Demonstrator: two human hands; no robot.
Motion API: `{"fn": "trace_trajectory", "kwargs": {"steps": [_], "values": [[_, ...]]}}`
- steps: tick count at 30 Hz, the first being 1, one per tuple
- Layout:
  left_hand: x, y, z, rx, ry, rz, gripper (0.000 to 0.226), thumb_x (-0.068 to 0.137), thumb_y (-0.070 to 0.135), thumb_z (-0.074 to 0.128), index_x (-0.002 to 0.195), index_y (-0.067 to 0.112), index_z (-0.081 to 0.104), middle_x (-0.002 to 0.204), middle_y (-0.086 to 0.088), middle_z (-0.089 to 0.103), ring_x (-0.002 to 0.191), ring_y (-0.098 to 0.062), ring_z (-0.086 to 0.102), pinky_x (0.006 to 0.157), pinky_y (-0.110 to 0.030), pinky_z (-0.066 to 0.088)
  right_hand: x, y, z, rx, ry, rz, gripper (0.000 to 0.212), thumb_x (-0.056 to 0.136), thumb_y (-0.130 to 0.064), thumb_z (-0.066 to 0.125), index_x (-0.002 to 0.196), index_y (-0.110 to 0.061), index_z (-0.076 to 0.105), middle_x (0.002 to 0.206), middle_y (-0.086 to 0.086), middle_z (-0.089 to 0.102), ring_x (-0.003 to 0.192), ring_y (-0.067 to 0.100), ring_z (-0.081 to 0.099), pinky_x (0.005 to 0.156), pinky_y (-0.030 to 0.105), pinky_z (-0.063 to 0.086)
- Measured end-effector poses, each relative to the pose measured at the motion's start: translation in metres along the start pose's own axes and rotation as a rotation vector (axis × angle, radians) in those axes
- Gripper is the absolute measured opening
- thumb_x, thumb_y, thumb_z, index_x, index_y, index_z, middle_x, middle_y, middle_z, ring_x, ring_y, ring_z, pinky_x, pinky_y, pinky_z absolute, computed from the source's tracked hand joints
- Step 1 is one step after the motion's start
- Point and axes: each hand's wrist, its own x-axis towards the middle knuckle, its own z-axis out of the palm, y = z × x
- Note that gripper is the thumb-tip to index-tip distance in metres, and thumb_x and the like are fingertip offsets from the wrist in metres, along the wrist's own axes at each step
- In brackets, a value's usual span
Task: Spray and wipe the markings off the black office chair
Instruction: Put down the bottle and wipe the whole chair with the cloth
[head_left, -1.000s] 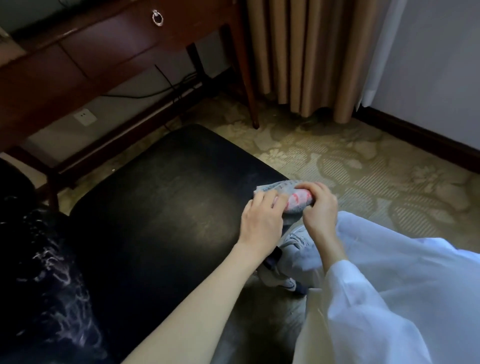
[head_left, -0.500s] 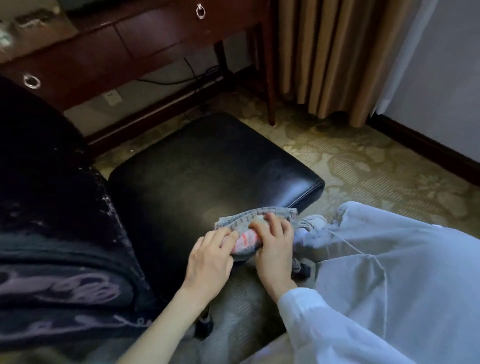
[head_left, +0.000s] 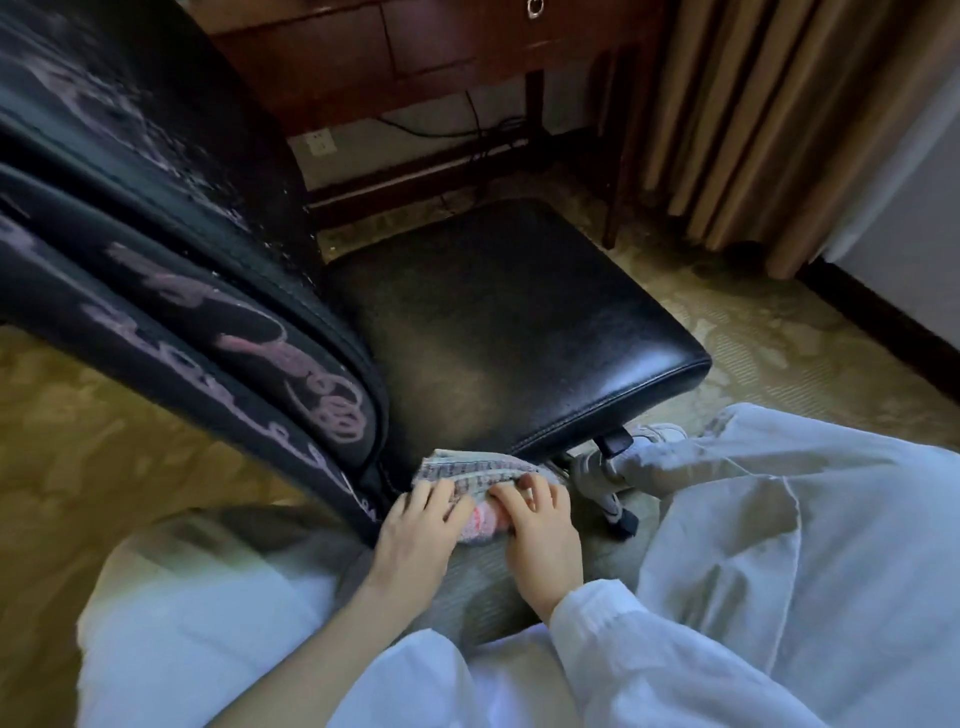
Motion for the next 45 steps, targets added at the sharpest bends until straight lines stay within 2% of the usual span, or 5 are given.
{"fn": "trace_trajectory", "kwargs": {"steps": [10,17,23,30,45], "values": [[0.090,0.068,0.020,-0.098,0.028,0.090,0.034,0.071,0.014,0.068,0.105,0.014,0.067,0.095,-0.005,0.063,0.084,-0.024,0.060,0.068,-0.032,0.051,0.044,0.078,-0.049,0.054,0.165,0.224,0.035,0.087,-0.006,0.060,0.118,-0.022,0.062,0.134,0.005,0.049,0.126,0.028,0.039,0.105,0.038,0.034],[0.061,0.043,0.032,-0.110,0.105,0.092,0.022,0.079,0.016,0.047,0.097,0.015,0.059,0.087,-0.003,0.059,0.080,-0.022,0.056,0.059,-0.032,0.047,0.043,0.071,-0.015,0.043,0.223,0.068,0.043,0.070,0.007,0.060,0.108,-0.013,0.065,0.114,0.012,0.059,0.103,0.034,0.050,0.089,0.039,0.042],[0.000,0.003,0.017,-0.015,-0.019,-0.016,0.018,0.069,0.019,0.056,0.087,0.020,0.052,0.080,0.000,0.053,0.072,-0.020,0.057,0.050,-0.030,0.045,0.021,0.018,0.010,-0.150,0.065,-0.229,0.028,0.074,-0.016,0.063,0.102,-0.020,0.063,0.102,0.008,0.058,0.094,0.028,0.047,0.043,0.031,0.046],[-0.049,-0.055,0.004,0.069,-0.208,-0.071,0.042,0.048,0.010,0.084,0.082,0.016,0.060,0.080,-0.004,0.054,0.072,-0.023,0.059,0.040,-0.029,0.043,0.014,-0.044,0.043,-0.178,-0.101,-0.392,0.042,0.059,-0.020,0.084,0.098,-0.019,0.067,0.096,0.005,0.060,0.087,0.024,0.056,0.042,0.027,0.046],[0.055,0.039,0.031,-0.090,0.026,0.096,0.013,0.075,0.015,0.066,0.088,0.015,0.066,0.084,-0.002,0.059,0.076,-0.020,0.058,0.053,-0.027,0.045,0.036,0.065,-0.026,-0.177,0.216,-0.046,0.042,0.062,0.006,0.071,0.098,-0.016,0.069,0.099,0.015,0.055,0.098,0.031,0.040,0.053,0.035,0.047]]}}
